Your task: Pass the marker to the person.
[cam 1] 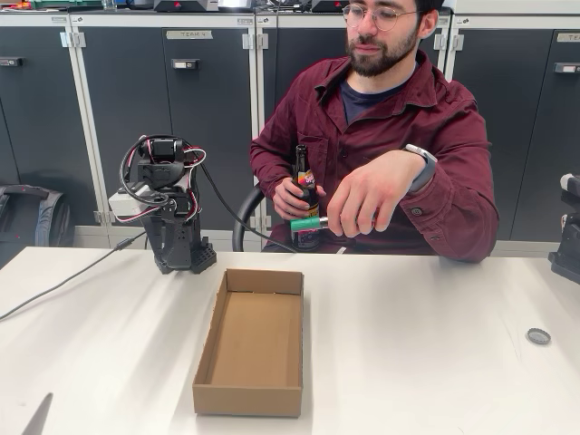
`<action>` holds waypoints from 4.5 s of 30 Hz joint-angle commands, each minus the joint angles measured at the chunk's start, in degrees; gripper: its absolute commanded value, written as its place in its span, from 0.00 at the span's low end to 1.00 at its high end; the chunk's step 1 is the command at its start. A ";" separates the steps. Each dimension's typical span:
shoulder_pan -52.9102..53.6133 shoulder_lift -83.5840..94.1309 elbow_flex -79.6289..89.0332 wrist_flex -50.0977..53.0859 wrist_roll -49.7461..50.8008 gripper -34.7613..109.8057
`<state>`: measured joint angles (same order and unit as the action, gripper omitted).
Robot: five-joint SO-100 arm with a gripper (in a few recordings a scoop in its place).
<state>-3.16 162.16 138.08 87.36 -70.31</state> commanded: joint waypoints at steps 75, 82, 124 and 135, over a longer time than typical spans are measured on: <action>-21.71 -21.18 -36.83 -3.78 -1.67 0.22; -29.88 -28.74 -54.32 10.37 -3.25 0.24; -25.31 -42.10 -58.97 -5.89 -6.24 0.36; -22.24 -43.33 -54.84 -11.60 -5.89 0.34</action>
<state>-25.75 117.86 83.41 77.08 -76.46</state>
